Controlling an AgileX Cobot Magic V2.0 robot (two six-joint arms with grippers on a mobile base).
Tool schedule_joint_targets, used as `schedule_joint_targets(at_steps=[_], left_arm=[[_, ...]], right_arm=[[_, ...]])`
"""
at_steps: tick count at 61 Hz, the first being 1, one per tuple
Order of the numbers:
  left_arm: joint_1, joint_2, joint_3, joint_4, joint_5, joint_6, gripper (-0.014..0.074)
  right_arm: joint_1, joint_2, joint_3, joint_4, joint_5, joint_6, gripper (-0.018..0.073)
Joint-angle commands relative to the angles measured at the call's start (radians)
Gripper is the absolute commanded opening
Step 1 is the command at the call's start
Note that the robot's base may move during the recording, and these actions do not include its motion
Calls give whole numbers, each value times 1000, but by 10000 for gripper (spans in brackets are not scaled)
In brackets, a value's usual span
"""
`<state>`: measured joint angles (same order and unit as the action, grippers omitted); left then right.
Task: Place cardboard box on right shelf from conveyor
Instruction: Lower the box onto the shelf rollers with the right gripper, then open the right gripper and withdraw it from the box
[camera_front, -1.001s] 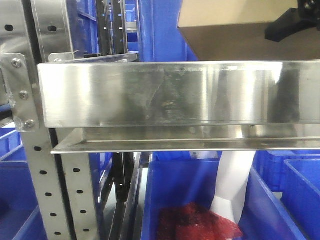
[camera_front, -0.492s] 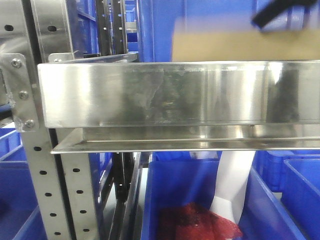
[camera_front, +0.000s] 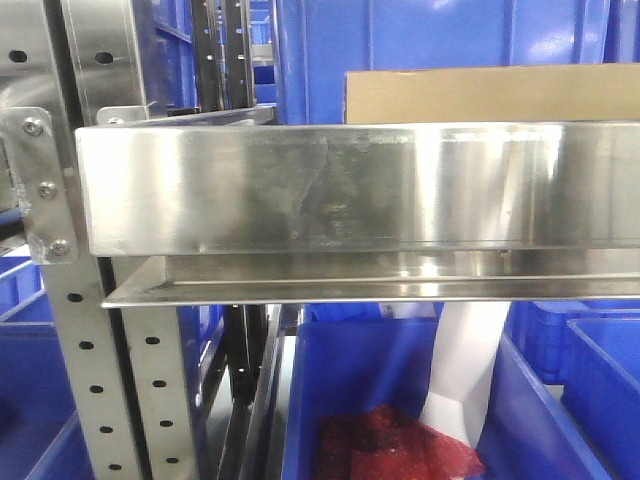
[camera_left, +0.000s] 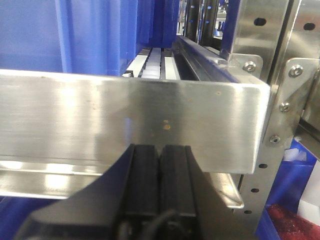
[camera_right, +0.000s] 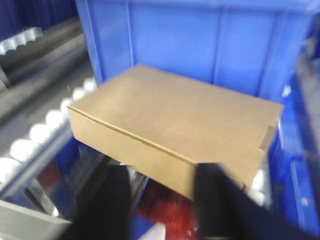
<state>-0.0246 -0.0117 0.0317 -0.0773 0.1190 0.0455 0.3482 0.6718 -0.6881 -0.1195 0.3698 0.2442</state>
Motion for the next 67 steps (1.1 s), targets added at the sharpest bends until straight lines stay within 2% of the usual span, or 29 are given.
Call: schedule_joint_targets(at_steps=[1, 5, 22, 58, 62, 67], left_arm=[[-1, -15, 10, -6, -86, 0, -116], [-1, -15, 10, -6, -86, 0, -116], [-1, -15, 10, -6, -86, 0, -116], [-1, -15, 10, -6, -86, 0, -116], [-1, -15, 10, -6, -86, 0, -116], [-1, -15, 10, -6, -86, 0, -116]], right_arm=[[-5, -114, 12, -22, -80, 15, 119], [-5, -193, 38, -22, -79, 16, 54], [-5, -452, 108, -31, -67, 16, 57], [-8, -472, 108, -31, -67, 11, 57], [-26, -472, 119, -21, -65, -20, 57], [-85, -473, 147, 52, -72, -112, 57]])
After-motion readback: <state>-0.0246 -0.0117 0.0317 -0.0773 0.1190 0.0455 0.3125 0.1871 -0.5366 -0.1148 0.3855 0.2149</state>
